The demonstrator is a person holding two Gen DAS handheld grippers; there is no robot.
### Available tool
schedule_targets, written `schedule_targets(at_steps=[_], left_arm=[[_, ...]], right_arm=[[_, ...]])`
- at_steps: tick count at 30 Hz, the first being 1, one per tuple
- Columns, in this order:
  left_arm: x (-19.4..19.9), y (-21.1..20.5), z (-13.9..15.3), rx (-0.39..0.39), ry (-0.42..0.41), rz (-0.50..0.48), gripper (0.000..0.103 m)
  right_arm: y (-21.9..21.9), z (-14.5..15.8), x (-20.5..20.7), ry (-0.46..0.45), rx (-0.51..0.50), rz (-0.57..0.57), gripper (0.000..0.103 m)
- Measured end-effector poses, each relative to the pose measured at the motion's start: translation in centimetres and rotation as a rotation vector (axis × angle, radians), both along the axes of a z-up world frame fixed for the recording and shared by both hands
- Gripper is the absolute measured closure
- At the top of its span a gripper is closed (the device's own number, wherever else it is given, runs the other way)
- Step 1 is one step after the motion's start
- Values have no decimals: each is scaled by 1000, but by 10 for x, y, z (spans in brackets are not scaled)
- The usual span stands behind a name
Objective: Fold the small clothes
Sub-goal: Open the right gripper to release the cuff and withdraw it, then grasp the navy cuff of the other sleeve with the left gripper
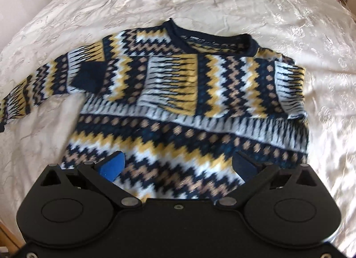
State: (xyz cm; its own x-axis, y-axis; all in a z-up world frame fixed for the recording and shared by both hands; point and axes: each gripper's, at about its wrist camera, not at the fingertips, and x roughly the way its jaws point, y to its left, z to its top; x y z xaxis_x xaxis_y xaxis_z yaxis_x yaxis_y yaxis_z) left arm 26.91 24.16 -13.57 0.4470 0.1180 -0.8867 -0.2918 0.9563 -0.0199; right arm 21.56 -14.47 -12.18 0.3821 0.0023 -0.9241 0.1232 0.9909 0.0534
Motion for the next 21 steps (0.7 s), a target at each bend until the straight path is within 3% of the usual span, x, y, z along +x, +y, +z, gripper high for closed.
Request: schedule_targets(at_steps=[10,14,18,21], left_arm=[[18,101,-21,-133,-51,203,47],[30,118,-38,-193,-51,244,47],[44,122,-58,-194,-3,244,46],[51,121,-67,-200,9,254,36]], right_arm=[[33,22,-1,-13,-29,12,1],[47,24,5,2,-52,52,1],[57,24,14,11,-53,75,1],[61,25,18,8,-61,78,1]])
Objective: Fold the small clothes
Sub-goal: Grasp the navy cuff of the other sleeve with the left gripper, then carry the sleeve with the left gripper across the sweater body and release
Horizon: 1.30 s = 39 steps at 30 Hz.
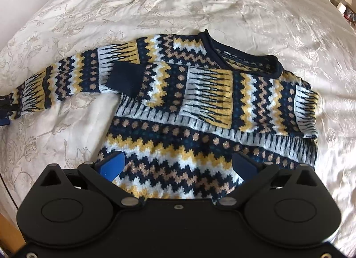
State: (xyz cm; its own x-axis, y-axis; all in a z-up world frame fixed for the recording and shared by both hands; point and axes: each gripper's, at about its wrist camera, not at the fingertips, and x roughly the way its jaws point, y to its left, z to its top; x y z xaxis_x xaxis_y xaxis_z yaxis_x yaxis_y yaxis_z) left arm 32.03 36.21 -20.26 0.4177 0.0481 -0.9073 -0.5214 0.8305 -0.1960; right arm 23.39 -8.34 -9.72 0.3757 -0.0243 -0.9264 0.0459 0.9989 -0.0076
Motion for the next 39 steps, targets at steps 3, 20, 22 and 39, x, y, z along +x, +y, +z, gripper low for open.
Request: schedule_targets(at_steps=[3,20,22,39], left_arm=[[0,-4,-4,-28,-36,31,17],[13,-34,20,156,-19,56,97],[13,-46,34,206,-34,29,97],[-5,-283,178,241,-342,-346,98]], right_arm=[[0,-1,0,-1,13,2,1],[-35,-15,-5,23,175,-182,1],[-40,-16,-7,26,197,-204,1],[-134,-19,-48,-48,266,-188,1]])
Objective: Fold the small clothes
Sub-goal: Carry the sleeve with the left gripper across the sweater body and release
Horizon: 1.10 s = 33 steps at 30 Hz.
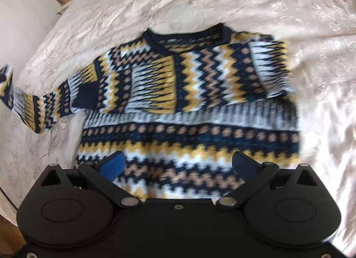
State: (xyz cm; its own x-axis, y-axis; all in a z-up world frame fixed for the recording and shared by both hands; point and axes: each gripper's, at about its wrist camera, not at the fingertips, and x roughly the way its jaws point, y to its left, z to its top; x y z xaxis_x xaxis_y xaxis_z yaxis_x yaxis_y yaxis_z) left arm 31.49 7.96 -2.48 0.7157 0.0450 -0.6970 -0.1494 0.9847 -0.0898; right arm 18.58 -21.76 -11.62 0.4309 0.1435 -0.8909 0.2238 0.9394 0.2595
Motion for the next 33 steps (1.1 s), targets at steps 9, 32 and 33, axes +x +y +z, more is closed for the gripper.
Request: schedule_targets(at_steps=[9,32,33], left_arm=[[-14,-174,-17,-31,25,-262,98],[-57,-211,-94,180,195,-458,85],[-57,-200,-99,194,212,-441,85]], right_arm=[[-77,2,-34,-54,25,-26,1],[-106,1,-35,-88,10,-106,1],[-104,1,-30,-95,11,-110,1]])
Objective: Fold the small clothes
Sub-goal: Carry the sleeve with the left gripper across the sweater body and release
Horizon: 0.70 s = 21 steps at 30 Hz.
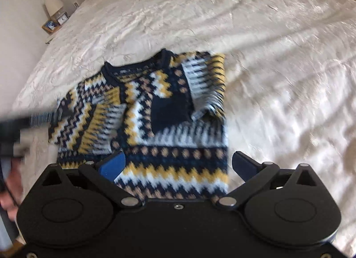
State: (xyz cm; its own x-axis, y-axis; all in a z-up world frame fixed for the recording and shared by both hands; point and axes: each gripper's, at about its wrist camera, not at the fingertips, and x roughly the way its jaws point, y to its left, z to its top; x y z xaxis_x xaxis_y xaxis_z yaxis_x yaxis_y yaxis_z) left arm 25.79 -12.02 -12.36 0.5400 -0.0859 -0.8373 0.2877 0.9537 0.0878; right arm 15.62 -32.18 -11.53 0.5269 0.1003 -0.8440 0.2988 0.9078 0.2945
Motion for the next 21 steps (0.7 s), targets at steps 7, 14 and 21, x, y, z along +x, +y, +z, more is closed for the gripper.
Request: schedule_targets(at_steps=[7,14,21], left_arm=[[3,61,-39,35,122,107,85],[11,85,-84,16,255,153,85],[7,93,-102,-27,221,155,83]], right_arm=[[4,-5,48,-45,-16,36,14],[-8,-25,96,-7,-61,52,14],[-19,-56,122,65,-57,105,14]])
